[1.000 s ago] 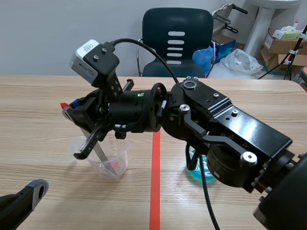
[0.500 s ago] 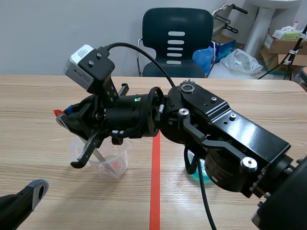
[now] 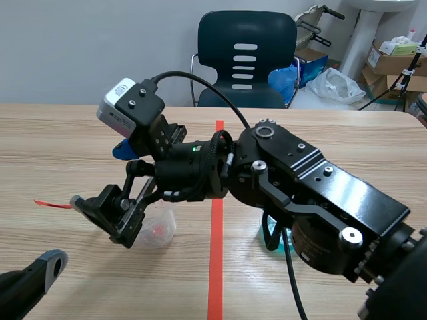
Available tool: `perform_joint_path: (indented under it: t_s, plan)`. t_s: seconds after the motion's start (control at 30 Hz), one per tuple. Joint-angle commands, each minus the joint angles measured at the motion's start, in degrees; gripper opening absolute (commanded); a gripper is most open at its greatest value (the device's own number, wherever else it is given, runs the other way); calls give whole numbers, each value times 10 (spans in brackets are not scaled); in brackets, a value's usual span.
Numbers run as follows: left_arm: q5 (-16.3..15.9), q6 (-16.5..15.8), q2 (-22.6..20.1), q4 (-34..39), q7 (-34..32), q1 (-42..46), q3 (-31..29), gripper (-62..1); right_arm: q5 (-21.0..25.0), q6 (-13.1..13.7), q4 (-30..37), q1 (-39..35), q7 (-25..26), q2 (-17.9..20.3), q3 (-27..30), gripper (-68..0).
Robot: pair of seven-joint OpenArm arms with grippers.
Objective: Do the redox reaction experiment
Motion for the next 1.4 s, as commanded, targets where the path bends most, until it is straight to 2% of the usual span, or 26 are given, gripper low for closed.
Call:
perform_joint_path:
  t_s: [0.0, 0.13, 1.37]
  plan:
    - [-4, -1, 3, 2, -8, -2, 2, 14, 6, 0, 3, 8, 2, -2, 3, -119]
    - [-4, -1, 3, 2, -8, -2, 2, 14, 6, 0, 3, 8, -11, -2, 3, -119]
    - [-4, -1, 3, 2, -8, -2, 2, 14, 6, 0, 3, 8, -8, -2, 3, -119]
